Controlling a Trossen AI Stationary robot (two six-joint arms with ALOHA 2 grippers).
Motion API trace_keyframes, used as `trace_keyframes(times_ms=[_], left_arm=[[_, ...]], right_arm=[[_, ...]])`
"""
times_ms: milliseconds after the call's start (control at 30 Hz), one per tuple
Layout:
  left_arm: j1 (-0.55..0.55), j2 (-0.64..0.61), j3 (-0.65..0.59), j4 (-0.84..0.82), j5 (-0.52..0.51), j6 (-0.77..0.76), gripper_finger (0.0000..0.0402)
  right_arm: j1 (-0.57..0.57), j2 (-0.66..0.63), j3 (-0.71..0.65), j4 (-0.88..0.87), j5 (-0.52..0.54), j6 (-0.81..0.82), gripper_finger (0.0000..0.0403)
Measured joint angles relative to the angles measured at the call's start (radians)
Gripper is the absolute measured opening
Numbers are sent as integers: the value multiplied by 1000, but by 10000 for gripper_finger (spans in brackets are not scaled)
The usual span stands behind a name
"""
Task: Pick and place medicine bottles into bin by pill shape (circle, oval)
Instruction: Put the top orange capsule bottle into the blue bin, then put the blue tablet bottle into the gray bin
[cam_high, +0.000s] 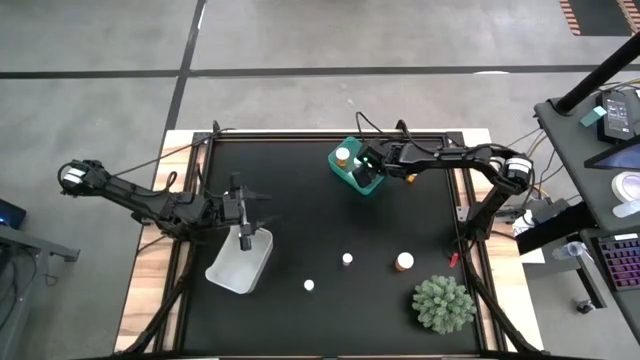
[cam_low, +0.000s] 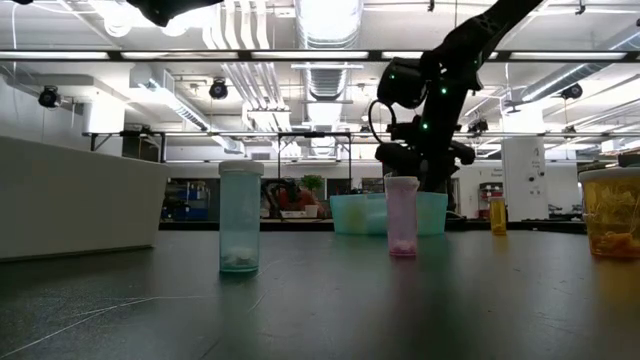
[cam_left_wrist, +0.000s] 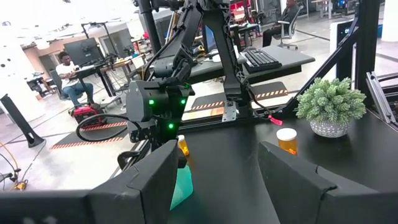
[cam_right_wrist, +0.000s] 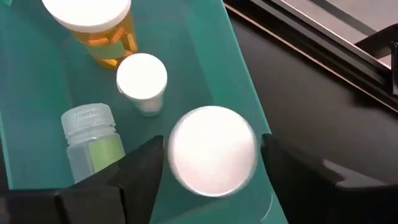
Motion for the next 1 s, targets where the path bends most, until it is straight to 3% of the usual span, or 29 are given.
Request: trace_keyframes(times_ms=[267,600,1000], left_arm=[[0,6,0,7,0,0,206],[0,117,3,123,3,-88,206],[-57,397,65,278,10,-407,206]], right_arm=[[14,-31,60,-110,8,-9,283],[195,-224,22,-101,12,-74,263],[416,-438,-222,267,7,-320,240]])
